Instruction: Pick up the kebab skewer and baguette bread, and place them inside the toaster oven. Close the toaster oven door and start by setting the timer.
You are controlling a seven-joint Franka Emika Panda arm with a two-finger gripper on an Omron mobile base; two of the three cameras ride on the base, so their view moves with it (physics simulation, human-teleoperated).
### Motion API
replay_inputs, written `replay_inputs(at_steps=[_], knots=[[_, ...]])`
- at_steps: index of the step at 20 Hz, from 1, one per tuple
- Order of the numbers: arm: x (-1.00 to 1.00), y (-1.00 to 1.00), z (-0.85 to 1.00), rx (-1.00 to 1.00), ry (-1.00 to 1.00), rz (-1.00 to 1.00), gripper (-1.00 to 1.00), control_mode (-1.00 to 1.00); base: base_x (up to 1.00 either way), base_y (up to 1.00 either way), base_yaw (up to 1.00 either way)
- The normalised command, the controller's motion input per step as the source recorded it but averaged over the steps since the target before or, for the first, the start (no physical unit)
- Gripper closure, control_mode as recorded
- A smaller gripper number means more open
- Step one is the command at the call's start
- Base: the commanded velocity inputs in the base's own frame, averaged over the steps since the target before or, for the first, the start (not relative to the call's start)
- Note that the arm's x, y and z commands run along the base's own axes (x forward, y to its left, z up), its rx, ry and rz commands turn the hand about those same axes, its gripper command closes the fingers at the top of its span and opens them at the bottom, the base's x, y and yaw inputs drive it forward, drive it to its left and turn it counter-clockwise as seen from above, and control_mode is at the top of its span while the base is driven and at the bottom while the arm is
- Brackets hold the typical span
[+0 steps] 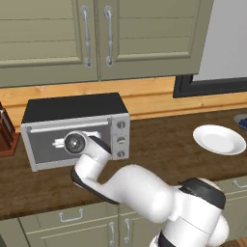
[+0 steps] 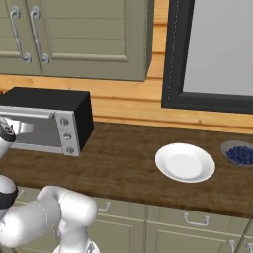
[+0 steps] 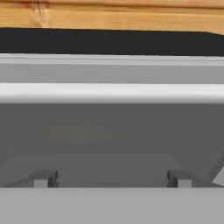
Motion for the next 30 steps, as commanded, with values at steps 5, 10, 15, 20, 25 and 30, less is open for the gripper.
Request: replay_inputs(at_steps=[5,10,15,20,25,30], knots=[[-0.58,-0.5,0.11,0.0,0.0,0.0,-1.0,-1.0,0.0,0.0,0.0],[-0.37,-0.59,0.32,-0.22,0.04,0.09,-1.0,-1.0,0.0,0.0,0.0],[-0.12,-0.25,0.12,-0.6,0.28,0.29,-1.0,-1.0,0.0,0.0,0.0],[0.0,-0.02,0.0,-0.8,0.53,0.39,-1.0,-1.0,0.0,0.0,0.0],[0.0,0.0,0.0,-0.8,0.57,0.37,-1.0,-1.0,0.0,0.0,0.0],[-0.01,-0.18,-0.14,-0.75,0.45,0.42,-1.0,-1.0,0.0,0.0,0.0]])
